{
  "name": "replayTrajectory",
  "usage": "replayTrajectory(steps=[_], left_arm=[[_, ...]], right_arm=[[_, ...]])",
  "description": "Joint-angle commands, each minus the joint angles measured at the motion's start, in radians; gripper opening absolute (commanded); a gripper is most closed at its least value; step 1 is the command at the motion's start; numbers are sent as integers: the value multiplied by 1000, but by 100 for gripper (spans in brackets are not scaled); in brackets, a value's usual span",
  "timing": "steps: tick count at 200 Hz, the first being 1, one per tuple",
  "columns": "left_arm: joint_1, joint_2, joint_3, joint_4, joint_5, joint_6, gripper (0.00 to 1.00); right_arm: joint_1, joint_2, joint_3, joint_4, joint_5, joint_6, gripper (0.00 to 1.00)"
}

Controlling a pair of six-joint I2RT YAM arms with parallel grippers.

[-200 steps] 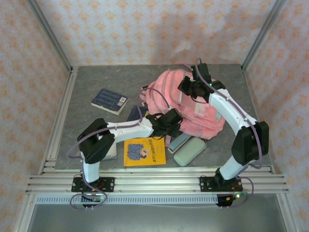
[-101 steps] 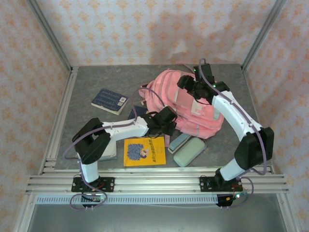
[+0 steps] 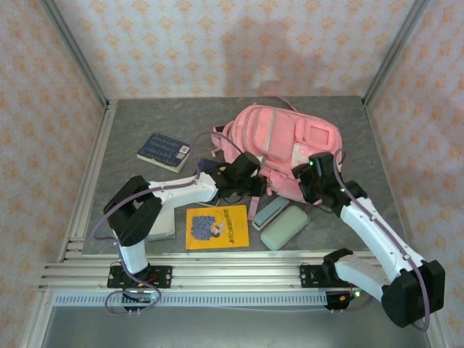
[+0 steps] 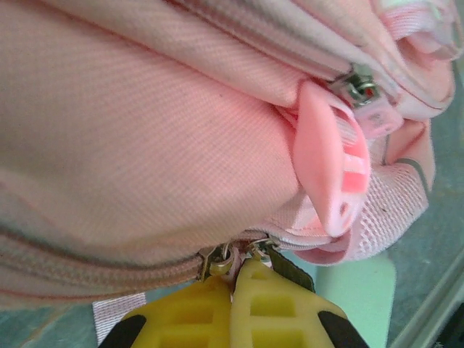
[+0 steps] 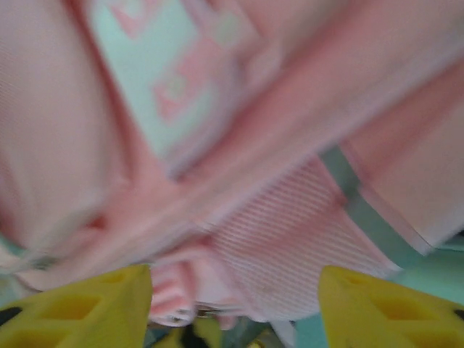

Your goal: Pack books, pencil case, and school supplies into a backpack

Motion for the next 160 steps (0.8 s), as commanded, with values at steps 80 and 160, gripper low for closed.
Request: replayTrajectory(steps=[80,160], left_arm=[[7,-72,-38,190,75,-120,0],[10,-78,-31,112,43,-71,0]], right_arm=[[8,97,-176,340,-20,331,79],[-14,187,-125,360,108,220,0]])
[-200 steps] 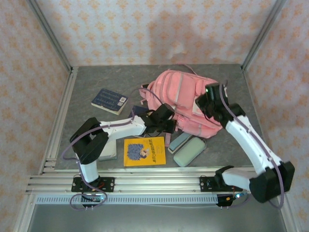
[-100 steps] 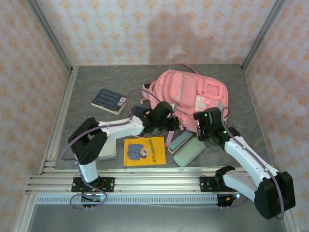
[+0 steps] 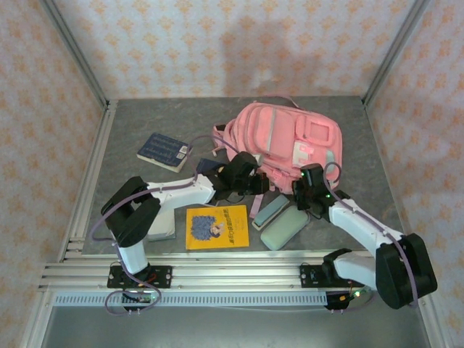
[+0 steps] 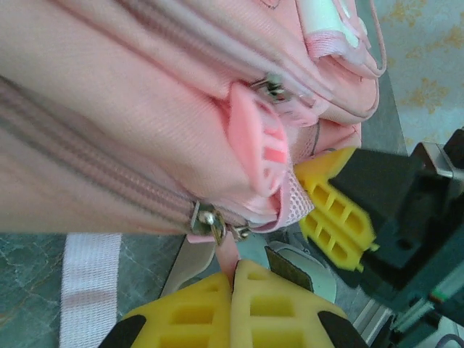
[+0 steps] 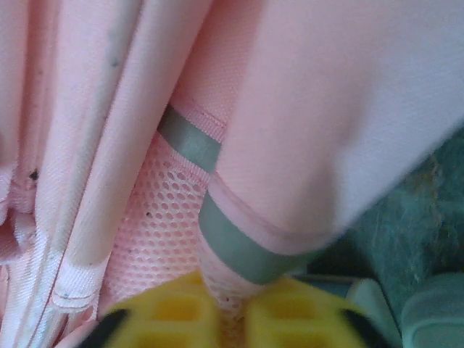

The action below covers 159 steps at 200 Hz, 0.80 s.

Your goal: Pack books, pencil case, and school supplies into a backpack

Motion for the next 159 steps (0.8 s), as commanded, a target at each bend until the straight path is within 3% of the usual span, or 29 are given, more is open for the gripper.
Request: replayTrajectory(steps=[1,46,110,117,140,159], left_arm=[[-1,-57,20,-17,-10,55,0],[23,-62,56,-174,-60,130,0],[24,-59,110,-307,-113,211,4],[24,-57,115,-319,-121,239,8],[23,-36,125,-338,-116,235,35],[10,-23,147,-364,-125,238,44]], right_arm=[[-8,12,53,29,56,-59,0],[-8,-56,63,-16,92,-101,0],[-11,-52,90,-59,49,-178,0],[-10,-63,79,-43,45,-173,0],[-10,-72,80,-37,26,-171,0],[-11,-68,87,-36,9,-171,0]])
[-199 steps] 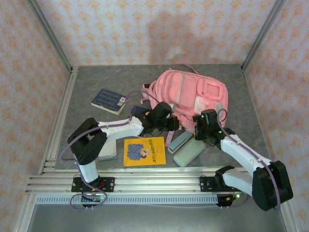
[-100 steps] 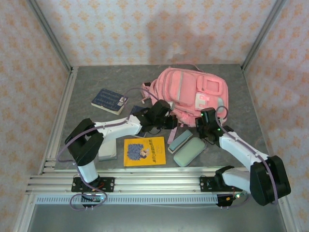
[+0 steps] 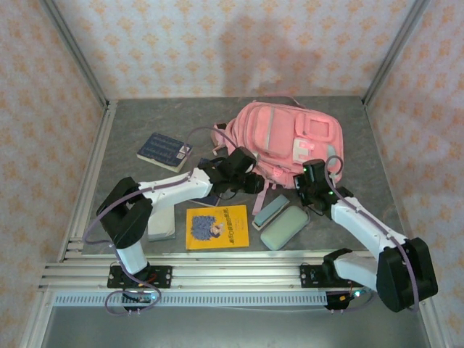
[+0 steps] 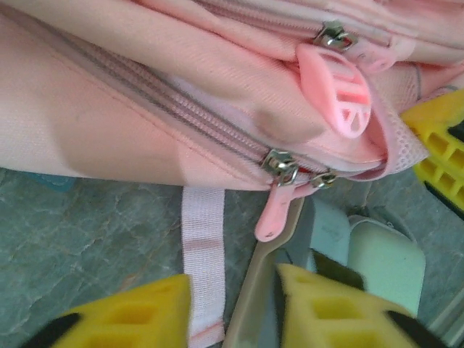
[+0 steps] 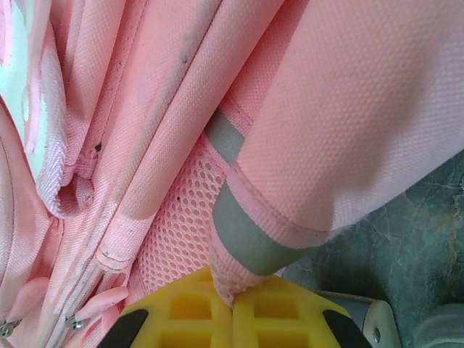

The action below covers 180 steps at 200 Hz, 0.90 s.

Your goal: Pack books, pencil case, and school supplies into a backpack

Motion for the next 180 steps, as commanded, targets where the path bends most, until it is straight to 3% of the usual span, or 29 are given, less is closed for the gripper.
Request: replayTrajectory(steps=[1,50,180], left_arm=[[-14,7,58,-66,-36,30,45],[-69,19,147,-175,-156,126,47],[-84,146,214,-159,-111,94,50]], right_arm=[[-3,-25,34,20,-20,-26,0],[-4,-27,37,35,-40,-19,0],[-4,-34,32,52,-54,-9,0]])
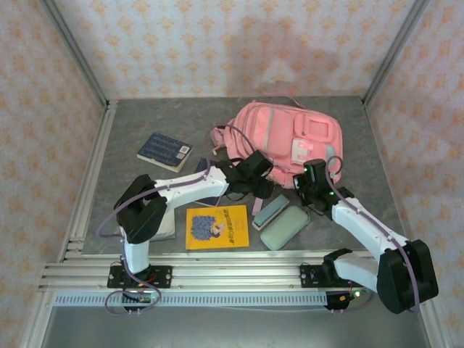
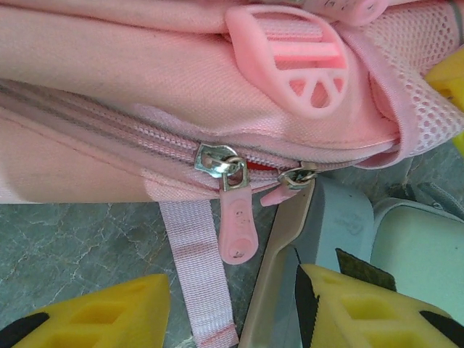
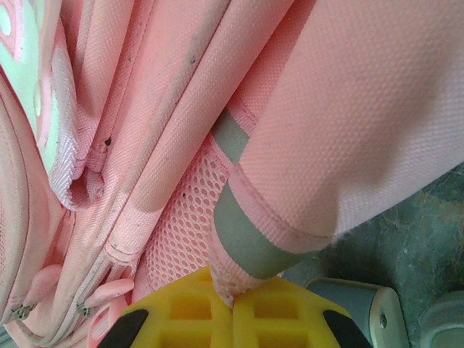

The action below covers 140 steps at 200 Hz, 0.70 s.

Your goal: Pack books, pencil case, and school supplies into a backpack

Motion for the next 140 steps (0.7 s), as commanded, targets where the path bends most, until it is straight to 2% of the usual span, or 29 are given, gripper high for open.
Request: replayTrajectory(steps=[1,26,60,96,120,140], left_arm=[[-4,21,33,14,10,-17,49],[-8,52,65,-12,-9,-5,49],[-13,124,159,-120,-88,43,49],[-21,185,249,-216,-172,76,44],[-21,212,298,-264,-231,88,37],[-23,221,327,-287,-253,105,24]], right_arm=[[-2,-22,32,51,-23,-7,0],[-2,-22,28,59,-30,-2,0],[-2,-21,31,60,-28,-1,0],[-3,-12,35,66,-36,2,0],[-2,-10,35,76,-42,2,0],[-2,-10,30,81,-42,0,0]])
